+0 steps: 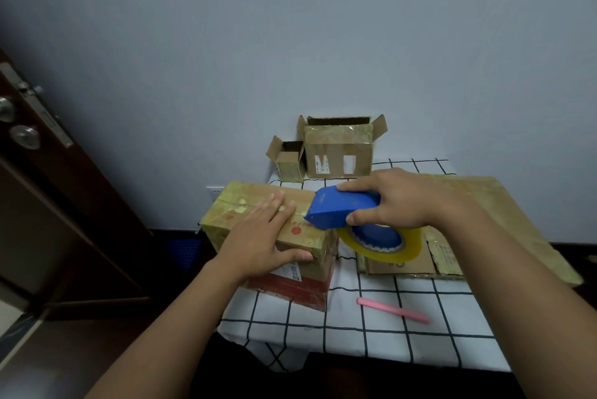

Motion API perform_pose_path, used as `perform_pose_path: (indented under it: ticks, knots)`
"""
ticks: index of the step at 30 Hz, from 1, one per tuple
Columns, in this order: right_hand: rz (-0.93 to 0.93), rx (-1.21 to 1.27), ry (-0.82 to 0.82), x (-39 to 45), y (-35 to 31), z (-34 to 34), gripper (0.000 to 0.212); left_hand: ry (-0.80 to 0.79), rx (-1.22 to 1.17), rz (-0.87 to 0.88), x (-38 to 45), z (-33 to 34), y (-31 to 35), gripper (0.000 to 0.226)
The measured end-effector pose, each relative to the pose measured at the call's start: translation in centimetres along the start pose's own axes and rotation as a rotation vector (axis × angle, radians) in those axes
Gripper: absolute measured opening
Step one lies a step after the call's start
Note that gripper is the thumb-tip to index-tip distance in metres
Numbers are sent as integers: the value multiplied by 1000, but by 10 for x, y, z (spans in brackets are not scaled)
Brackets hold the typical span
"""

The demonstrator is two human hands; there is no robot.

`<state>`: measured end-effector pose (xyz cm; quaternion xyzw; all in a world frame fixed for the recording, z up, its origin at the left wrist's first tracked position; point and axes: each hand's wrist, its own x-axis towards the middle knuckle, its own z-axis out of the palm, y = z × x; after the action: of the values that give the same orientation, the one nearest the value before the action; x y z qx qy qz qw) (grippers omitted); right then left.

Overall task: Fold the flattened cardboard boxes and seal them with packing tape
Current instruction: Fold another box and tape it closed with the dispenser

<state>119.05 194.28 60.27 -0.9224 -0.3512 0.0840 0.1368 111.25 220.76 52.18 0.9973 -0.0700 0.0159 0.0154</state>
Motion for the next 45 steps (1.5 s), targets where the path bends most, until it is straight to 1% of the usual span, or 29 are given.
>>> perform_pose_path:
  ticks: [5, 9, 10, 13, 14, 17, 19, 21, 24, 26, 31, 37, 40, 43, 45]
  knots:
    - [-5, 24, 63, -4, 13, 17, 65, 42, 71, 44, -2, 2, 6, 115]
    - [35, 151, 110, -11, 18, 32, 66, 71, 34, 29, -3, 5, 40, 118]
    - [39, 181, 120, -13, 18, 36, 66, 101, 29, 15, -2, 8, 46, 113]
    - [43, 245, 175, -19, 18, 45, 65, 168, 21, 0, 0, 12, 51, 89]
    - [47, 259, 197, -21, 17, 47, 65, 169, 19, 15, 0, 12, 49, 85]
    - [47, 308, 292, -29, 9, 58, 65, 162, 5, 107, -3, 5, 38, 86]
    - [67, 326, 326, -33, 3, 68, 66, 149, -3, 164, -4, 3, 31, 82]
    - [80, 307, 320, -38, -1, 78, 68, 150, -1, 190, -7, 5, 28, 76]
    - [59, 291, 267, -42, -3, 84, 69, 158, -7, 199, -11, 8, 27, 71]
    - [54, 296, 218, -42, -4, 83, 69, 155, -14, 197, -12, 8, 27, 70]
    - [75, 310, 160, -35, -7, 80, 75, 157, -8, 182, -11, 6, 30, 76]
    - [73, 180, 206, -18, -21, 80, 83, 163, -7, 154, -11, 9, 30, 71]
    - [28, 139, 172, -15, -21, 79, 79, 157, -10, 148, -10, 9, 29, 71]
    - [8, 186, 178, -22, -12, 73, 77, 139, -14, 151, -10, 8, 28, 72]
    - [7, 156, 172, -29, -5, 68, 76, 128, -4, 148, -10, 9, 28, 72]
